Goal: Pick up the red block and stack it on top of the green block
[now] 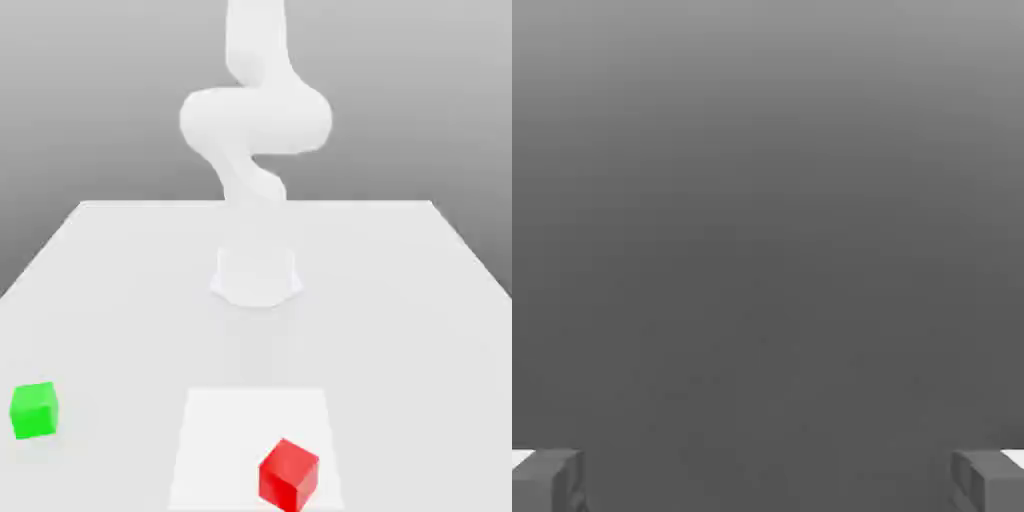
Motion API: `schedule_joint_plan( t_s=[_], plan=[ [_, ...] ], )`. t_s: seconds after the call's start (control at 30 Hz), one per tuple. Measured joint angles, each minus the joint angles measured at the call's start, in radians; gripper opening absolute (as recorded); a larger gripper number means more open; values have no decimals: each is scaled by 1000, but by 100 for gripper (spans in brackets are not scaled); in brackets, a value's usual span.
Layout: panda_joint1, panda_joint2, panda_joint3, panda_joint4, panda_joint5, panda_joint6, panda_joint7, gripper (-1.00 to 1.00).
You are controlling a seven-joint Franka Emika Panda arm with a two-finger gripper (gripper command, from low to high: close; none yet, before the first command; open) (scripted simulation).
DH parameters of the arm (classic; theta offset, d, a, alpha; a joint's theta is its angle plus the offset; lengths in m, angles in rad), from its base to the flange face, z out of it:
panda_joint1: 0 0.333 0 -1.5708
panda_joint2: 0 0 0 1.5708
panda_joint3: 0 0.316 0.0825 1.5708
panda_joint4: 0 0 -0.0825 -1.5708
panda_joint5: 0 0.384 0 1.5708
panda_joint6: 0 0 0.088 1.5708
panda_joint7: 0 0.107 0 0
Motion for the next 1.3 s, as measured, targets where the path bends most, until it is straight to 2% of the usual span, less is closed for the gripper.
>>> schedule_joint_plan(
  t_s=[0.5,0.8,0.97,1.0,1.2,1.3],
  plan=[
    [151,550,-106,-96,33,209,-511,0],
    [154,876,-82,-152,51,333,-812,0],
    [132,1057,-52,-138,74,466,-866,0],
    [127,1085,-46,-133,79,490,-870,-100],
    [124,1100,-43,-131,80,500,-871,-100],
    [132,1035,-53,-141,67,446,-862,-100]
  ],
)
